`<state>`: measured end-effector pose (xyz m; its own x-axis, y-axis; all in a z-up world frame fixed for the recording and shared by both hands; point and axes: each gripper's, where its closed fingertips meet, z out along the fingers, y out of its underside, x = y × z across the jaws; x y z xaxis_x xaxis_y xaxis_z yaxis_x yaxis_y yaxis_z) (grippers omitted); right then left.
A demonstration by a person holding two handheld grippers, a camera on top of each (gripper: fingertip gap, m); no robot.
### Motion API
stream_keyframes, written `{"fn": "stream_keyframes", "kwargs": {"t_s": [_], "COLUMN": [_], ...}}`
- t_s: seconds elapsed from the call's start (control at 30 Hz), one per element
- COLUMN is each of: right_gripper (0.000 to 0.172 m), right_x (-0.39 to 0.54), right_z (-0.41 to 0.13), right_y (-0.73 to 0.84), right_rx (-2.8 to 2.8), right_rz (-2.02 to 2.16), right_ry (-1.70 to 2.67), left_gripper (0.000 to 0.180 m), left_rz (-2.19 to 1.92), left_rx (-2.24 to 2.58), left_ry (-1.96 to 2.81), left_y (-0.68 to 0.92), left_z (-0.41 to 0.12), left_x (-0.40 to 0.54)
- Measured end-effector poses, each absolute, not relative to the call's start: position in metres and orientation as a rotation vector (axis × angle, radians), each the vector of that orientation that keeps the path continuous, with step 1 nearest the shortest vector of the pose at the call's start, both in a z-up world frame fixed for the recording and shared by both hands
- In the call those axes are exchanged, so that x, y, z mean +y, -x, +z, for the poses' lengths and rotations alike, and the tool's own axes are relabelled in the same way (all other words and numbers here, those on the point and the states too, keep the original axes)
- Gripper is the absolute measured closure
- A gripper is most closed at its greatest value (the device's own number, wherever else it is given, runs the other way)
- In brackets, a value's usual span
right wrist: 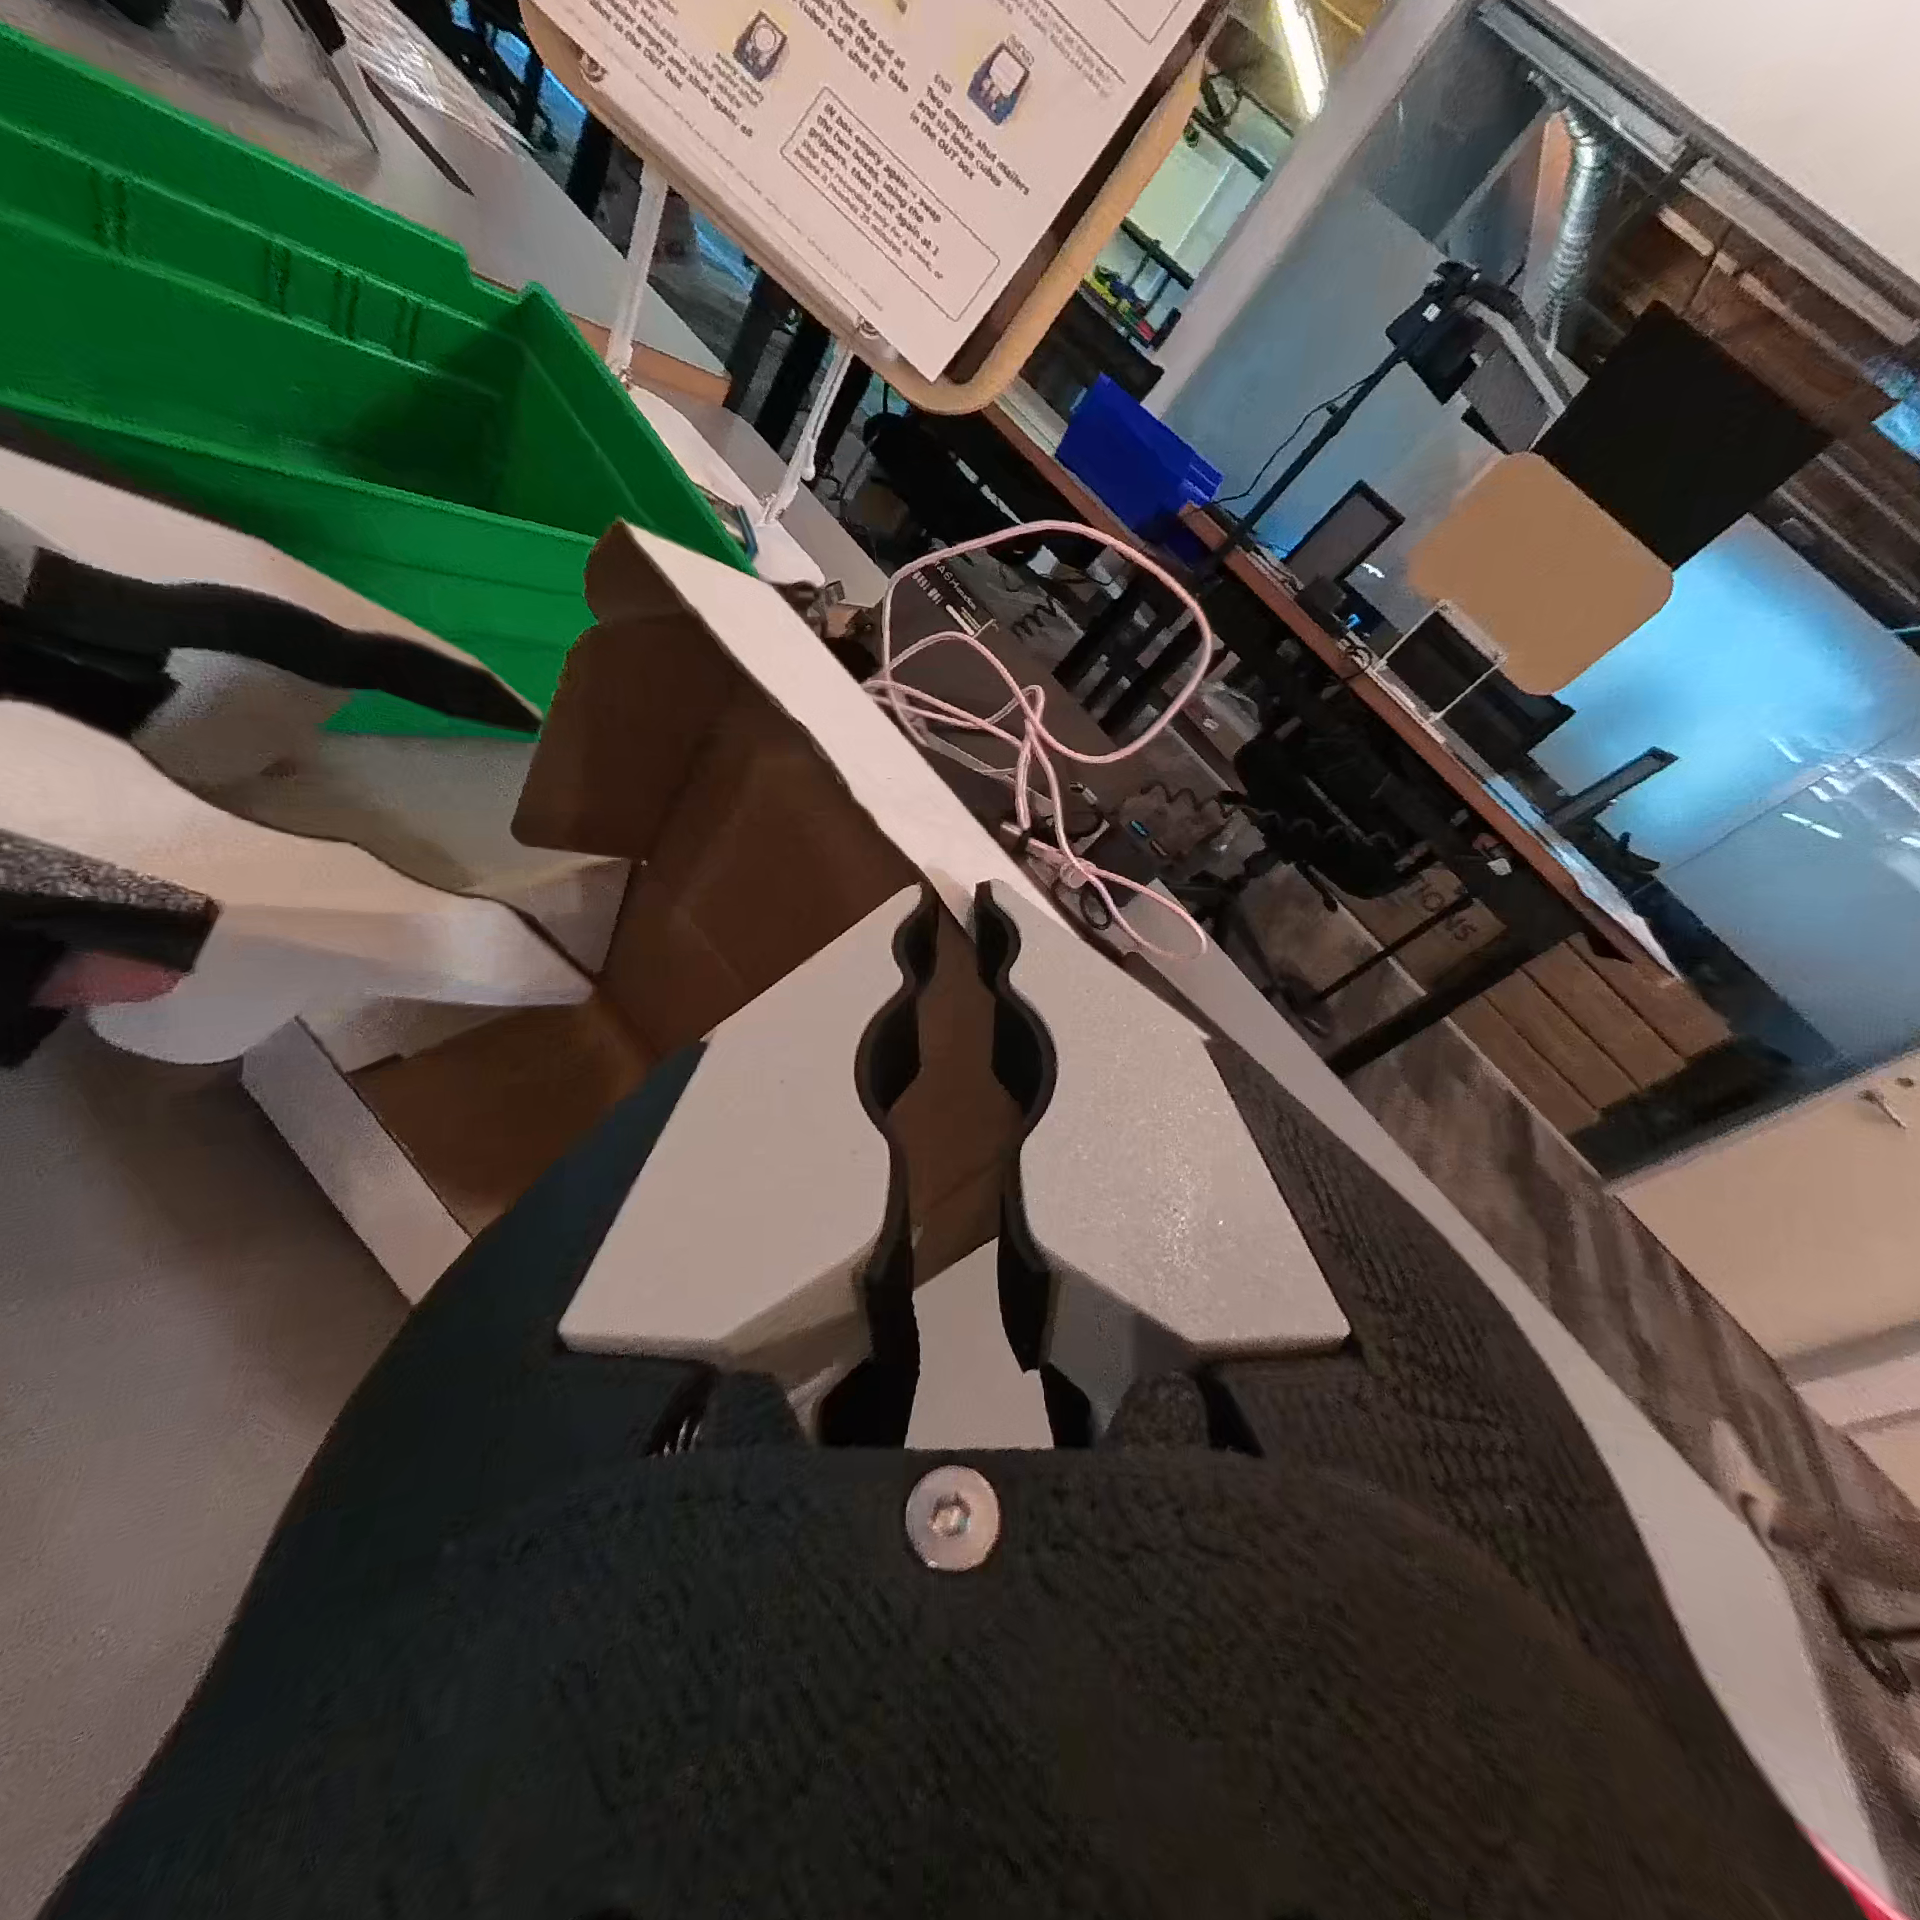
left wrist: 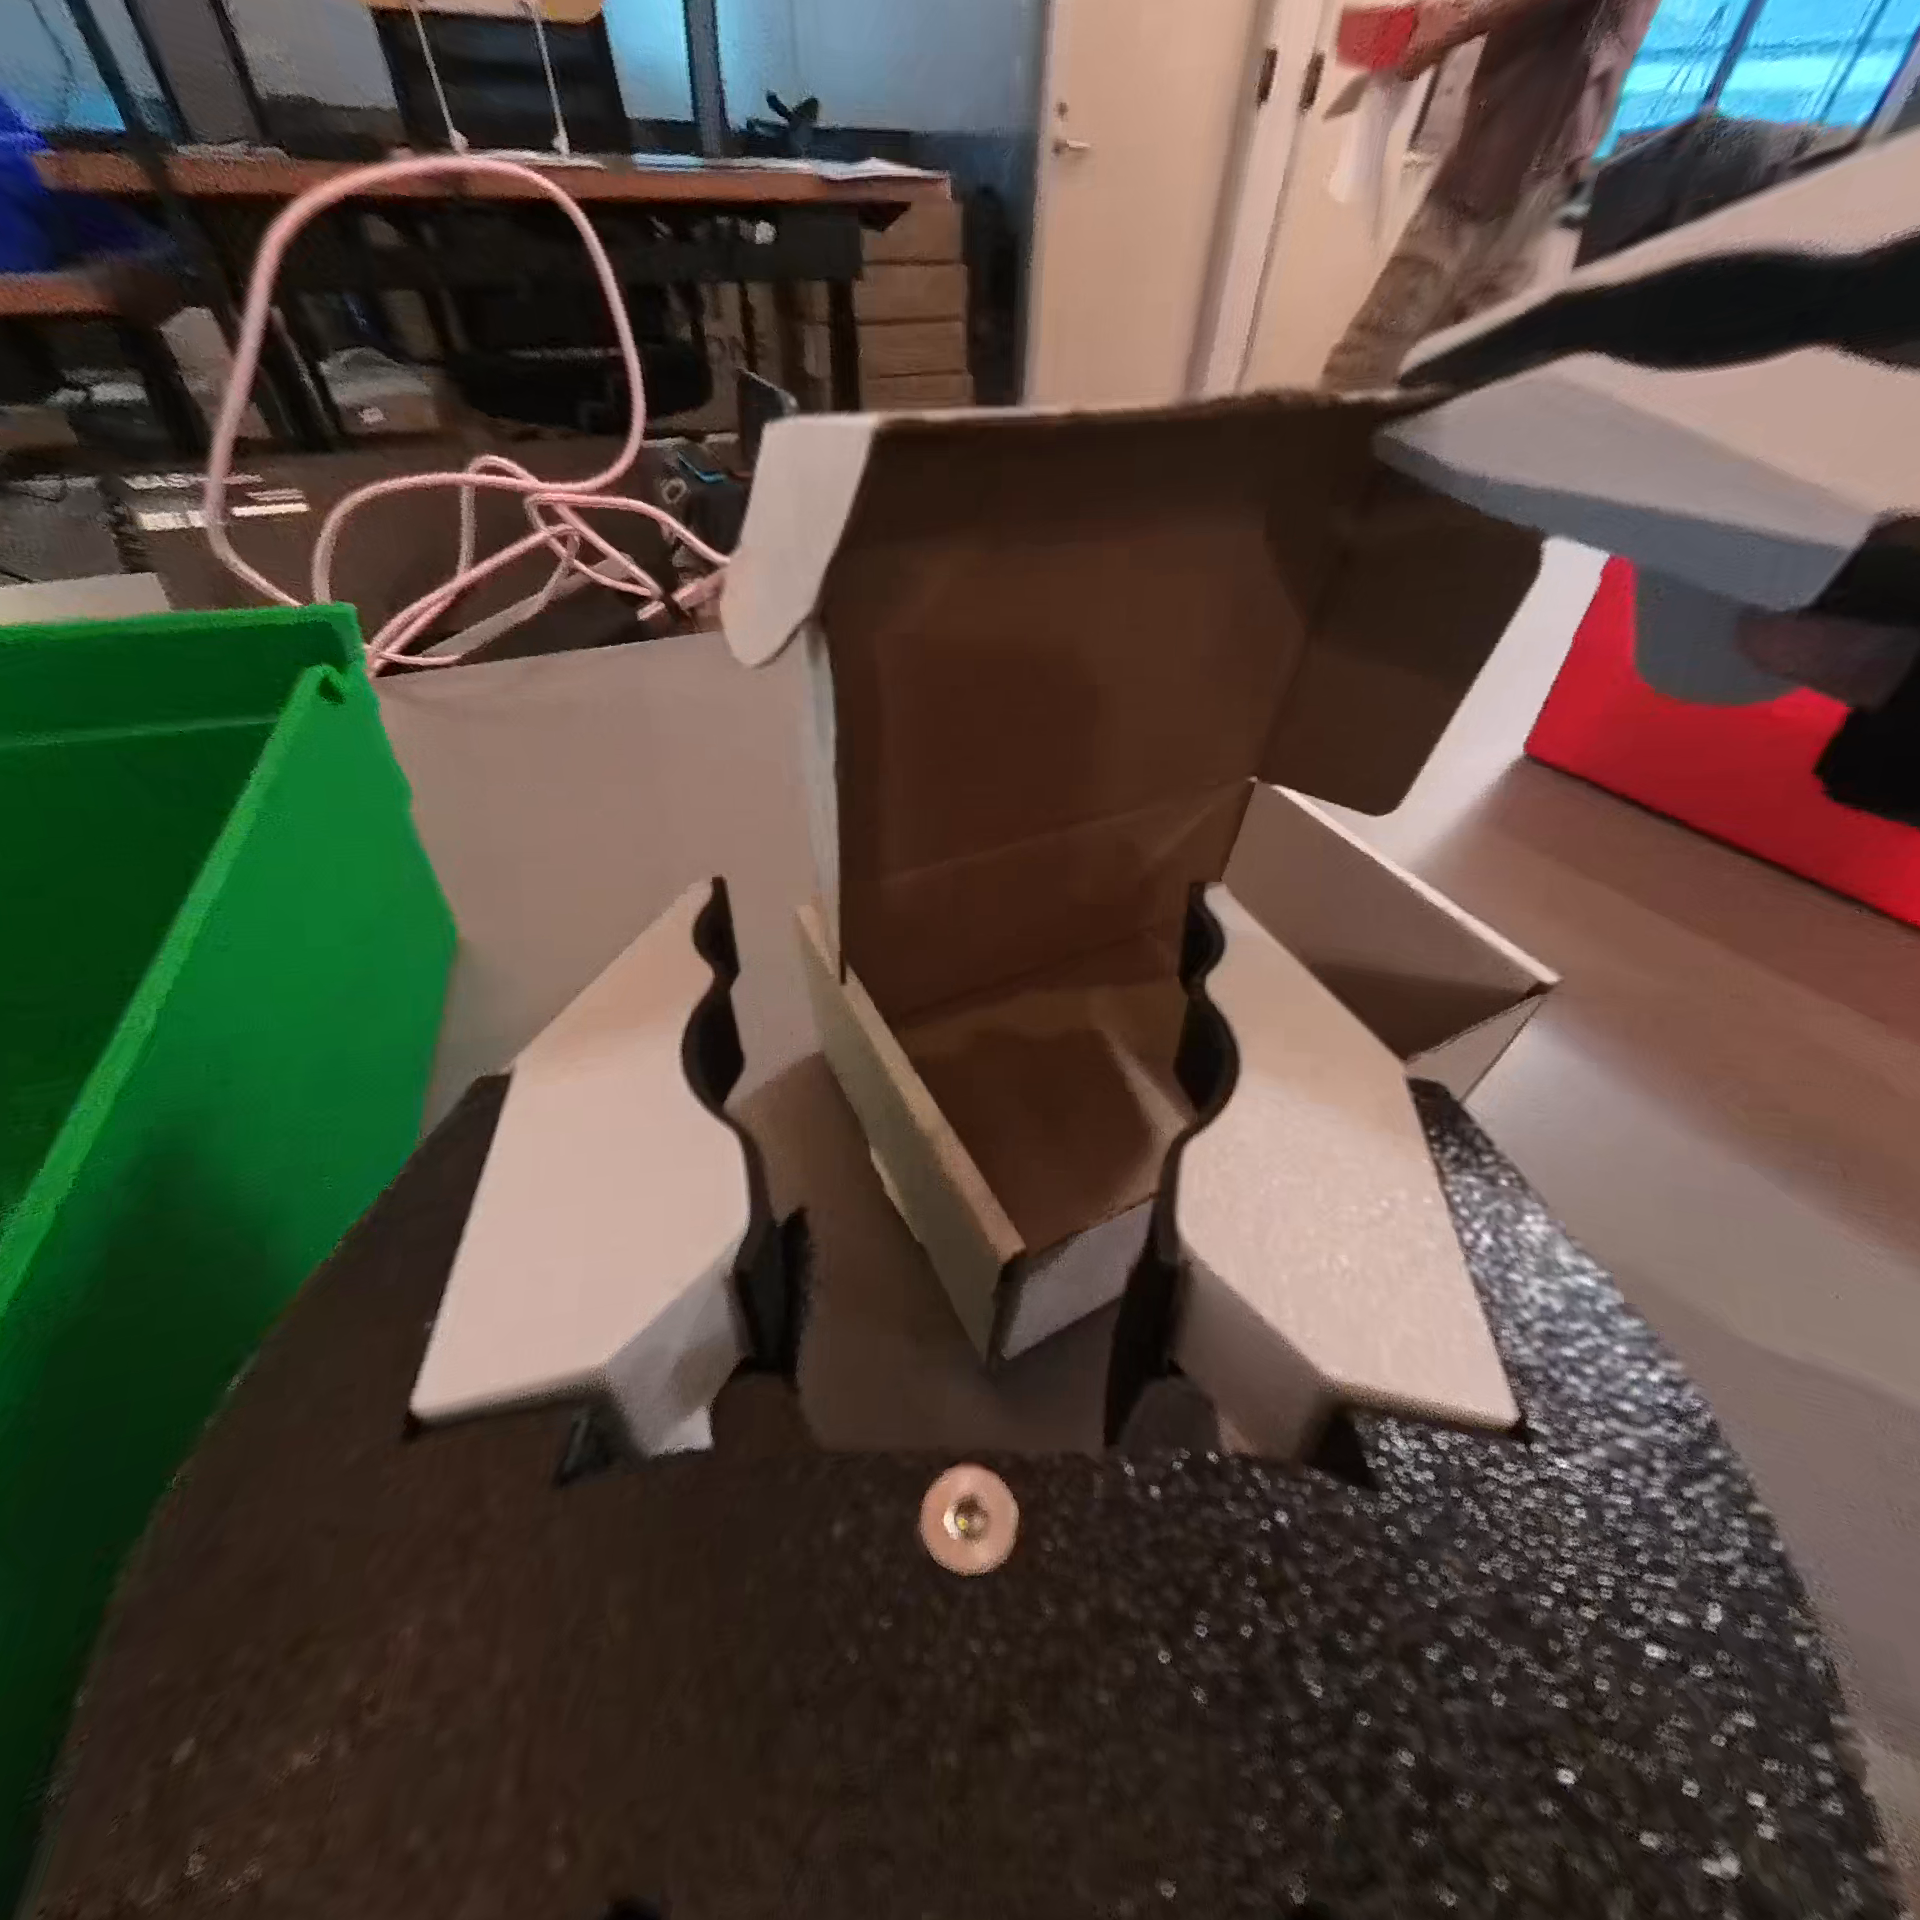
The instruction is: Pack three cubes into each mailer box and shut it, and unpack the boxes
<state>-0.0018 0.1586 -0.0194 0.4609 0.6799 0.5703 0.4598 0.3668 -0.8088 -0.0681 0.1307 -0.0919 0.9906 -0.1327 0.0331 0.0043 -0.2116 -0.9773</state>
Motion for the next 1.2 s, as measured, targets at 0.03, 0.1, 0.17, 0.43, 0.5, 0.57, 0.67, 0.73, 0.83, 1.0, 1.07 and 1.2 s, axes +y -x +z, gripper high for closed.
{"fn": "stream_keyframes", "kwargs": {"t_s": [0.03,0.1,0.17,0.43,0.5,0.57,0.67,0.73,0.83,1.0,1.07,1.2], "right_gripper": [0.166,0.166,0.166,0.165,0.165,0.165,0.164,0.165,0.164,0.165,0.165,0.155], "right_x": [0.158,0.156,0.155,0.143,0.138,0.131,0.123,0.116,0.108,0.108,0.113,0.123], "right_z": [-0.02,-0.021,-0.021,-0.023,-0.025,-0.026,-0.03,-0.031,-0.031,-0.026,-0.022,0.004], "right_y": [0.002,0.003,0.002,-0.005,-0.008,-0.011,-0.017,-0.022,-0.029,-0.03,-0.03,-0.055], "right_rx": [-1.162,-1.155,-1.142,-1.112,-1.122,-1.127,-1.128,-1.126,-1.116,-1.083,-1.071,-0.974], "right_rz": [0.214,0.259,0.303,0.429,0.442,0.466,0.463,0.46,0.48,0.564,0.626,0.652], "right_ry": [1.272,1.29,1.311,1.377,1.388,1.395,1.397,1.392,1.385,1.412,1.438,1.454], "left_gripper": [0.096,0.092,0.092,0.093,0.094,0.095,0.099,0.112,0.118,0.117,0.118,0.119], "left_rz": [-0.158,-0.197,-0.197,-0.218,-0.229,-0.241,-0.282,-0.273,-0.302,-0.341,-0.303,-0.239], "left_rx": [0.103,0.138,0.179,0.227,0.24,0.253,0.289,0.303,0.345,0.323,0.316,0.326], "left_ry": [1.78,1.8,1.829,1.849,1.87,1.884,1.895,1.882,1.872,1.835,1.855,1.878], "left_y": [0.064,0.056,0.049,0.036,0.035,0.034,0.029,0.03,0.029,0.025,0.025,0.027], "left_z": [-0.091,-0.094,-0.101,-0.106,-0.109,-0.112,-0.116,-0.116,-0.117,-0.11,-0.111,-0.111], "left_x": [0.131,0.134,0.135,0.128,0.123,0.118,0.106,0.096,0.079,0.079,0.085,0.09]}}
